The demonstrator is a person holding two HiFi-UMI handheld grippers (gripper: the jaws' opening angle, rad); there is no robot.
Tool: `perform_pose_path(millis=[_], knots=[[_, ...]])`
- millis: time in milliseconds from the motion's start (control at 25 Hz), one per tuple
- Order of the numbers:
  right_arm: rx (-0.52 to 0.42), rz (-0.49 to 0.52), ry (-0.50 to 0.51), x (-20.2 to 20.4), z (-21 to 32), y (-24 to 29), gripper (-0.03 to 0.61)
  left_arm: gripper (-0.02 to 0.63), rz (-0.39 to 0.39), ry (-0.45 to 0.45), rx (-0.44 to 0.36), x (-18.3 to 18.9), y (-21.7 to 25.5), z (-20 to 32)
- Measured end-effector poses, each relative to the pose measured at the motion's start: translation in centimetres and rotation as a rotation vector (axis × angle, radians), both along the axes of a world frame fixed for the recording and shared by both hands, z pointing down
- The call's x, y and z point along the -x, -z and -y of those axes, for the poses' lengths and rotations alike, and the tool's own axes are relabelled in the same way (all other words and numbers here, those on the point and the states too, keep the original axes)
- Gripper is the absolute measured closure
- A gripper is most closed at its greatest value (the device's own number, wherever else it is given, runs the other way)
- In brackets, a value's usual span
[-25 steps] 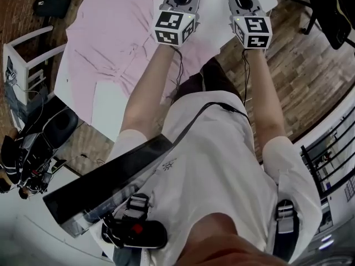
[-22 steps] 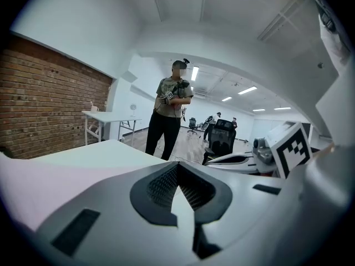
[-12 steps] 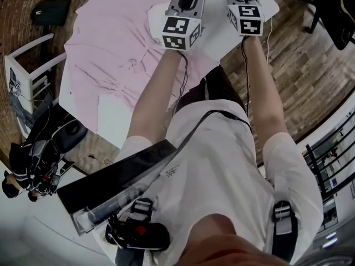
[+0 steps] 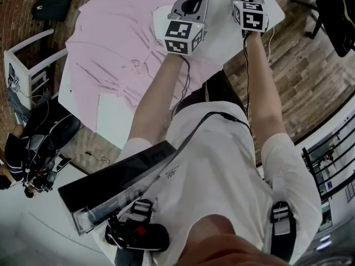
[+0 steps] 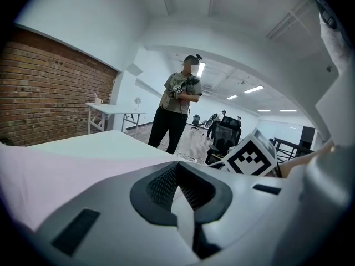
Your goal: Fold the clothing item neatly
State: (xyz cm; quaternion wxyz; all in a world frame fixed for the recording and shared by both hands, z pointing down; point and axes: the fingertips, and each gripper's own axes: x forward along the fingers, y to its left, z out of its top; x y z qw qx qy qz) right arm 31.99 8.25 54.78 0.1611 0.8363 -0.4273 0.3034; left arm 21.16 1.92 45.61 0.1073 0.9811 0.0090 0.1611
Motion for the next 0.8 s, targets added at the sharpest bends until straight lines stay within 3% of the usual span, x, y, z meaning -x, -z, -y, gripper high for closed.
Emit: perform_pose_path(millis=[200,320,800], knots=[[0.015,0.017,0.014,0.5,0.6,-0.1,0.537,0.621,-0.009,0.021,0.002,0.6,0.4,0.6],[0.023,0.000,0.019,0.5,0.4,-0.1,0.543,0.621,-0.011,0.028,-0.001,0.9,0.5,0.6],[0.019,-0.257,0.217,3.4,5.1,6.8,0.545,0.621,-0.040,0.104,-0.027,3.2,2.5,3.2]])
